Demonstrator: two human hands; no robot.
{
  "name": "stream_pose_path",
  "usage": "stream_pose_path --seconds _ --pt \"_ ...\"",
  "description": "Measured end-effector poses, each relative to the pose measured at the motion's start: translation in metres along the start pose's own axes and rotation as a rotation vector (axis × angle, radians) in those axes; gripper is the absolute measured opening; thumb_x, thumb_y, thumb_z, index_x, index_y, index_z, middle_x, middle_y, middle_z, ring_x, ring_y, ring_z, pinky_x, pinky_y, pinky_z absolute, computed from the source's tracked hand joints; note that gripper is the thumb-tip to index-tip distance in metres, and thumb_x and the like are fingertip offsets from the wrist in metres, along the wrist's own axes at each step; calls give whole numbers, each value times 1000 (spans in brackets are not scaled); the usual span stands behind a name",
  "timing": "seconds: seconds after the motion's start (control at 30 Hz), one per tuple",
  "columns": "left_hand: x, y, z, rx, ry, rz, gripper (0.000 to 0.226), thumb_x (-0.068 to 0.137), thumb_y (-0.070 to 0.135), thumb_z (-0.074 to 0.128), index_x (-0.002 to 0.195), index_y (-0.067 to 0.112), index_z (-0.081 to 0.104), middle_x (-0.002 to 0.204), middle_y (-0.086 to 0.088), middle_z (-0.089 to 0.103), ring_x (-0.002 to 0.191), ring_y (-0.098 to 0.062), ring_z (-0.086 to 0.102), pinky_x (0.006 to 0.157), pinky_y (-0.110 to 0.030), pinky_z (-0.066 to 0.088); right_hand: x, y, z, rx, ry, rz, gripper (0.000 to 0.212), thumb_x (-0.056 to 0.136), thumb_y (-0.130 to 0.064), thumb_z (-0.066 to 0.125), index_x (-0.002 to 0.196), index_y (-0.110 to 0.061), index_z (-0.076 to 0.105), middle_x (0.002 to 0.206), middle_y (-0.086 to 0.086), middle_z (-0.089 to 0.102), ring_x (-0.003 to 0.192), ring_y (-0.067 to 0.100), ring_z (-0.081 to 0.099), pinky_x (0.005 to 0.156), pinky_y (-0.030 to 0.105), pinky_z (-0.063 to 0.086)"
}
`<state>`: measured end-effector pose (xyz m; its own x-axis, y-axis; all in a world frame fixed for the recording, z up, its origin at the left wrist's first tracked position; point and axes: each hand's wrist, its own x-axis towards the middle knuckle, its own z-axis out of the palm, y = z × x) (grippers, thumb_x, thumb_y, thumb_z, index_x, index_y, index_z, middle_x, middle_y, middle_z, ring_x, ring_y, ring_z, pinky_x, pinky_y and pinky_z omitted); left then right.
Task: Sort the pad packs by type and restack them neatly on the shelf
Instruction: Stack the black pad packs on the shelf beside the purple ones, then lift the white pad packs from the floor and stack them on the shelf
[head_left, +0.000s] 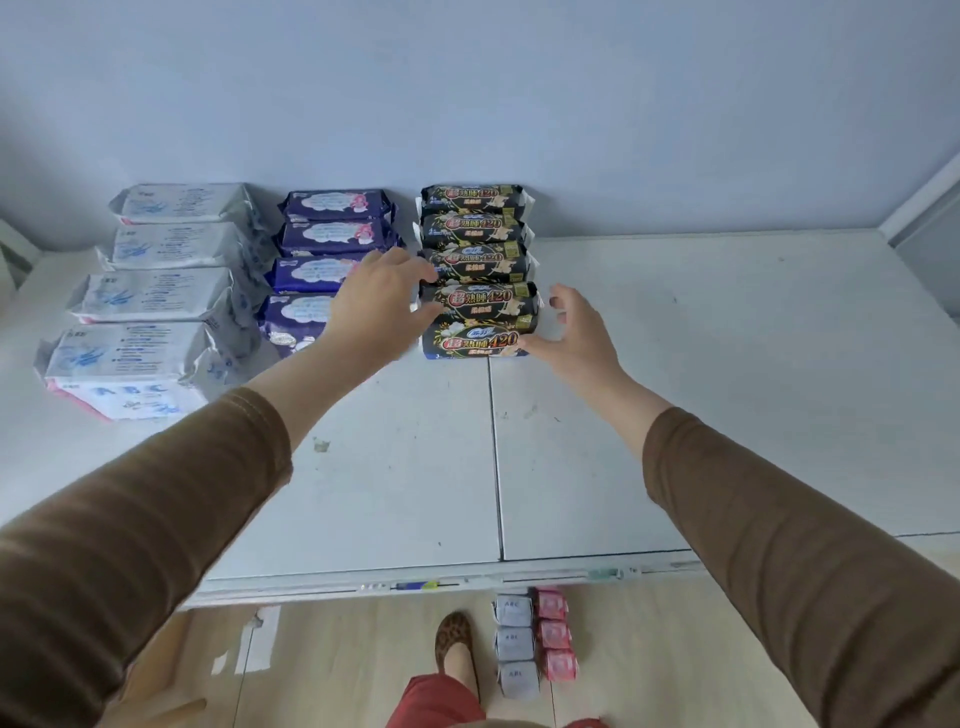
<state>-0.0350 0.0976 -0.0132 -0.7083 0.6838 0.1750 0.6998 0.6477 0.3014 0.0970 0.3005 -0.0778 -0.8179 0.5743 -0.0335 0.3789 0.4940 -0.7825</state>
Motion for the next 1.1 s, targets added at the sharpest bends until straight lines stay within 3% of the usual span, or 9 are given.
stream_pose_path --seconds 0.13,0.33,0.5,0.63,0.77,0.93,1.1 --pt "-51 31 13 -2 26 13 31 91 30 63 119 17 63 111 -4 60 106 -28 50 86 -43 46 -43 7 -34 -180 -22 -117 64 88 -29 70 144 -15 44 140 6 51 132 26 42 103 37 39" --pt "-161 101 43 -3 -5 -64 36 89 33 65 122 20 62 119 -1 61 112 -26 50 88 -43 47 -146 42 -86 -373 -162 -274 58 91 -30 63 144 -20 42 142 2 46 134 22 34 101 38 41" --pt "-252 155 67 -47 -16 -96 34 87 29 67 120 20 63 114 0 61 107 -25 51 80 -41 49 -234 81 -112 -351 -172 -343 53 90 -26 64 140 -20 48 137 -1 49 129 20 38 96 32 41" --pt "-318 174 98 -101 -69 -102 31 87 26 67 117 19 64 111 -1 62 104 -27 53 81 -42 48 -292 121 -109 -308 -156 -394 44 89 -26 65 132 -19 55 127 -3 54 120 18 44 92 28 40" --pt "-381 172 150 -122 -213 -143 33 88 28 67 120 19 62 113 0 61 110 -25 53 86 -41 48 -345 175 -82 -328 -221 -323 42 88 -24 69 127 -17 58 123 1 56 117 21 47 91 27 36" --pt "-454 151 234 -146 -409 -217 39 87 32 68 124 22 60 119 2 59 112 -22 51 83 -37 47 -407 254 -20 -318 -354 -98 44 89 -24 67 131 -20 53 129 -2 51 122 18 44 91 31 40" --pt "-527 121 335 -191 -565 -323 47 86 29 69 131 19 55 128 -1 55 117 -24 50 95 -31 37 -448 343 64 -305 -469 80 48 89 -22 65 135 -18 50 128 4 51 119 22 51 94 37 45"
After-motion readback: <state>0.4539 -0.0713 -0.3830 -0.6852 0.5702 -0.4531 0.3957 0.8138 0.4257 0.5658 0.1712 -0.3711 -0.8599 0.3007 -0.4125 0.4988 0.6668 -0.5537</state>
